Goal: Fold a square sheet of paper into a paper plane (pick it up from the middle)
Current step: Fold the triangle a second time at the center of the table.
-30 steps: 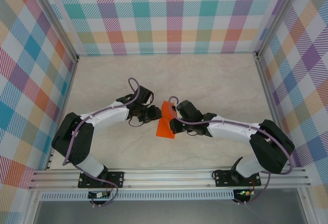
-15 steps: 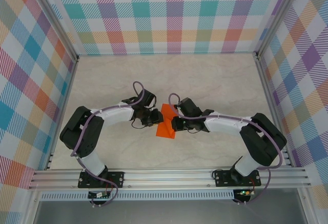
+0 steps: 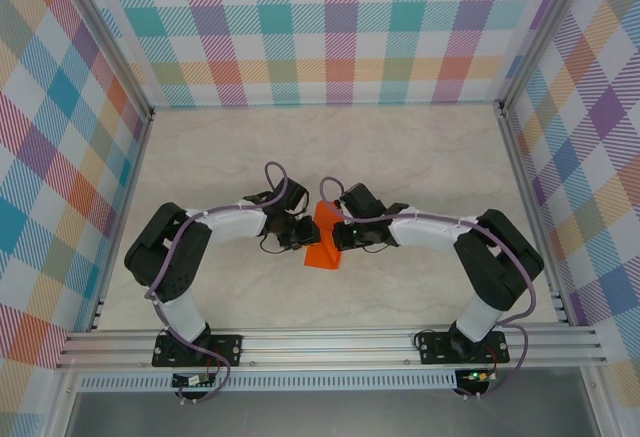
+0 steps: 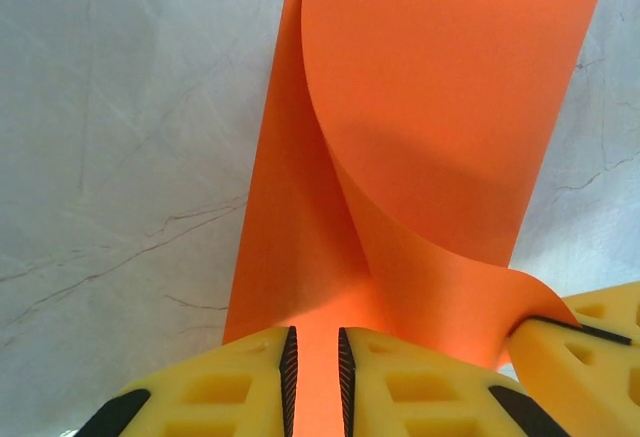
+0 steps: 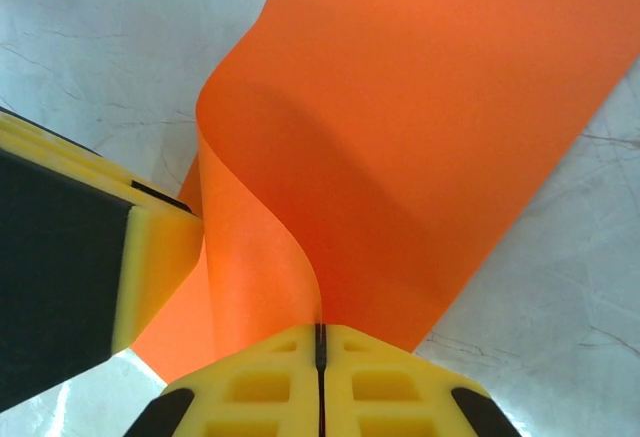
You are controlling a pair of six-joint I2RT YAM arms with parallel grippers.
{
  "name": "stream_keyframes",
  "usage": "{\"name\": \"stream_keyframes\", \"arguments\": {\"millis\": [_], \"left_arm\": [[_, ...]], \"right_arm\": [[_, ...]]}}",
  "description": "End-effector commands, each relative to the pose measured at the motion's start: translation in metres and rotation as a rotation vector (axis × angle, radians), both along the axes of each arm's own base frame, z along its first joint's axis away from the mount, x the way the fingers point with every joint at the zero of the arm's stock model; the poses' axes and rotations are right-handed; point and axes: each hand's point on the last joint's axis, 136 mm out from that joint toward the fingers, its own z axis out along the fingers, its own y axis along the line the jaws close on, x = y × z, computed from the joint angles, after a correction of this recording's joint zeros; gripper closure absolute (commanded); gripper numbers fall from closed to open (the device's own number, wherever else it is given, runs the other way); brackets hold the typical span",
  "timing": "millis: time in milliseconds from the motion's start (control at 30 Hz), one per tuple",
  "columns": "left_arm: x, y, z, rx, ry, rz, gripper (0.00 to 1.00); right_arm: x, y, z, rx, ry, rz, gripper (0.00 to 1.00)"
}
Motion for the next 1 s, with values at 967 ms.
{"name": "stream_keyframes", "arguments": {"millis": [967], "left_arm": [[0.003,-0.006,0.02,-0.011,-0.061,-0.021,0.8]], "right_arm": [[0.013,-0.002,-0.013,-0.115,0.001,0.07,0.93]]}}
